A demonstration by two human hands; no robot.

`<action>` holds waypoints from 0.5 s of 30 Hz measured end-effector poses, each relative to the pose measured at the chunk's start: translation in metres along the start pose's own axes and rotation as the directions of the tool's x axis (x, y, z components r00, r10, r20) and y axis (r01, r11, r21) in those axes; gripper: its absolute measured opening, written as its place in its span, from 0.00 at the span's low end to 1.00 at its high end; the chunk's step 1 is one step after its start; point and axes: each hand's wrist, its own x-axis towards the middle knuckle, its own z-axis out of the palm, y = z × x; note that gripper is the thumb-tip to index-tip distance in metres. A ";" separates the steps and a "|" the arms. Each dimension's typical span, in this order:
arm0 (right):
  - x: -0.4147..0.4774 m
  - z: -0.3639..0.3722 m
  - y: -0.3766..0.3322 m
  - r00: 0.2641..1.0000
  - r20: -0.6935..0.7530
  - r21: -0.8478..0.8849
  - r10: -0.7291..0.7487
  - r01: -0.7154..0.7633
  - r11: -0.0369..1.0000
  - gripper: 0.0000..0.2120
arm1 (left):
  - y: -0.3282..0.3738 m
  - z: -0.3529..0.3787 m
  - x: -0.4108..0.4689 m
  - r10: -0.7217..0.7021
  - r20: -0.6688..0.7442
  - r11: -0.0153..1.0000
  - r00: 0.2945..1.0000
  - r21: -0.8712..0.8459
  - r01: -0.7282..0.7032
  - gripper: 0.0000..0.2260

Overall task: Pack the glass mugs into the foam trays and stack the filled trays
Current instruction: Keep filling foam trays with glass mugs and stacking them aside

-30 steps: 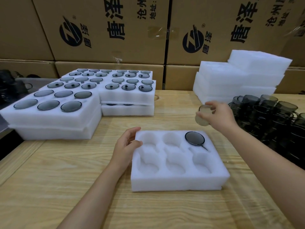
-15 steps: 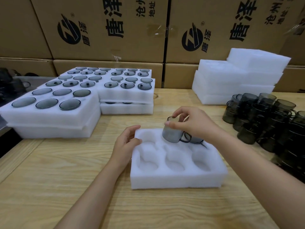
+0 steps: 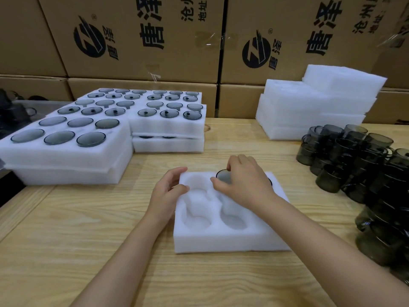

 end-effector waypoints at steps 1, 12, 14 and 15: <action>0.000 0.002 0.001 1.000 0.000 -0.042 -0.009 0.009 0.999 0.25 | 0.000 0.000 0.000 -0.001 0.000 1.000 1.000 0.000 0.001 0.22; 0.010 0.015 0.000 0.881 0.449 -0.002 -0.151 0.170 0.986 0.33 | -0.003 -0.004 0.000 0.006 0.011 1.000 1.000 0.017 -0.006 0.20; 0.009 0.014 -0.001 0.883 0.442 0.015 -0.155 0.166 0.986 0.32 | -0.003 -0.004 0.001 0.009 0.015 1.000 1.000 0.015 -0.009 0.20; 0.009 0.012 -0.001 0.884 0.437 0.050 -0.167 0.161 0.986 0.32 | -0.004 -0.004 0.002 0.010 0.015 1.000 1.000 0.008 -0.011 0.20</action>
